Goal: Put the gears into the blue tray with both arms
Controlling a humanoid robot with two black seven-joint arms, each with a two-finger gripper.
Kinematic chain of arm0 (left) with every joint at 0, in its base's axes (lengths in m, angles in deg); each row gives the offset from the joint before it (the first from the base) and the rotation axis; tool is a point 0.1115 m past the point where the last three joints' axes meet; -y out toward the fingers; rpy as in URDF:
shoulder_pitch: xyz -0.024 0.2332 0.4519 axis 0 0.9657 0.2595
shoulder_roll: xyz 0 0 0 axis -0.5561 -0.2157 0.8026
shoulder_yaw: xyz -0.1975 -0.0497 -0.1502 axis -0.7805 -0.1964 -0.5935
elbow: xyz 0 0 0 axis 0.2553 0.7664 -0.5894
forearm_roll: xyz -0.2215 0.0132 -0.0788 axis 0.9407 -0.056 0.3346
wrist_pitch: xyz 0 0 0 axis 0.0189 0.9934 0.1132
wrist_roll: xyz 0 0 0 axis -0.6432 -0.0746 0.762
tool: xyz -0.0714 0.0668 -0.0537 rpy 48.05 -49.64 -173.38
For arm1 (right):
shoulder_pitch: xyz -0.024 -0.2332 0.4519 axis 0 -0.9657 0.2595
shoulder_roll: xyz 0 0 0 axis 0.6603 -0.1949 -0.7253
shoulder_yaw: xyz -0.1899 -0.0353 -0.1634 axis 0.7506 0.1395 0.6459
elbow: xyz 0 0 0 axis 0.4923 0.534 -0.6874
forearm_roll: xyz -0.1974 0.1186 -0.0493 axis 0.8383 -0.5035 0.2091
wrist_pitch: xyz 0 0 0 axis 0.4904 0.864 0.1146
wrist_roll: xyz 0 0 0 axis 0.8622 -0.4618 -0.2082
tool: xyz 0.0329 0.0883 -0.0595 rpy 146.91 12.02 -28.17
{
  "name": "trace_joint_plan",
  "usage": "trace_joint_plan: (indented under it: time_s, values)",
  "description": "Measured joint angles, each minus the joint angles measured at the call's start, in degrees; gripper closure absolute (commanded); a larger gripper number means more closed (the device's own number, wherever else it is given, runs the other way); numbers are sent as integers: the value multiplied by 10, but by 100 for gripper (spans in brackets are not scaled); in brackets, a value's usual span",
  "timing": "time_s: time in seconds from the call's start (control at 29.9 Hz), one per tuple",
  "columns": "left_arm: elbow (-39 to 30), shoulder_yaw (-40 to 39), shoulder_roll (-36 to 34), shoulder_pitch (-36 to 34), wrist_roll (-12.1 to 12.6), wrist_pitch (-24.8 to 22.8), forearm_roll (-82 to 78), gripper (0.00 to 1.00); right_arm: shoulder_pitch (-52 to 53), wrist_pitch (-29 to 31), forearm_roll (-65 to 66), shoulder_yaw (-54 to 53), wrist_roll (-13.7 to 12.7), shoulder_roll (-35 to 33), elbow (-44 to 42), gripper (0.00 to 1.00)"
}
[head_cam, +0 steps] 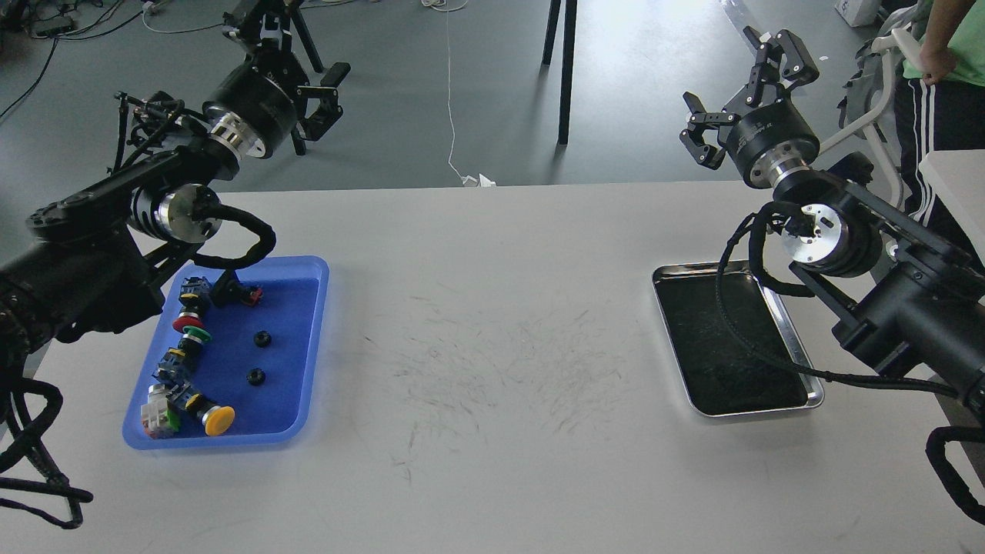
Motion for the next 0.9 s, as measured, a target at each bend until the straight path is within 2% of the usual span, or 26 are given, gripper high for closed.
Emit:
trace_joint_plan:
  time_s: [0.1, 0.23, 0.53, 0.7, 0.9]
  values:
    - [14, 1, 18, 0, 17, 21, 0, 1, 0, 2, 0, -2, 3, 5, -1, 1]
    - [27, 3, 24, -2, 18, 23, -4, 1, -3, 2, 1, -1, 5, 9, -5, 1]
    - [37, 15, 21, 11, -4, 18, -21, 1, -1, -8, 4, 6, 5, 12, -26, 1]
    - [50, 16, 18, 22, -30, 22, -29, 1, 1, -24, 4, 6, 5, 34, -49, 1]
    - [58, 25, -13, 37, -36, -4, -34, 1, 1, -23, 5, 7, 3, 35, -48, 1]
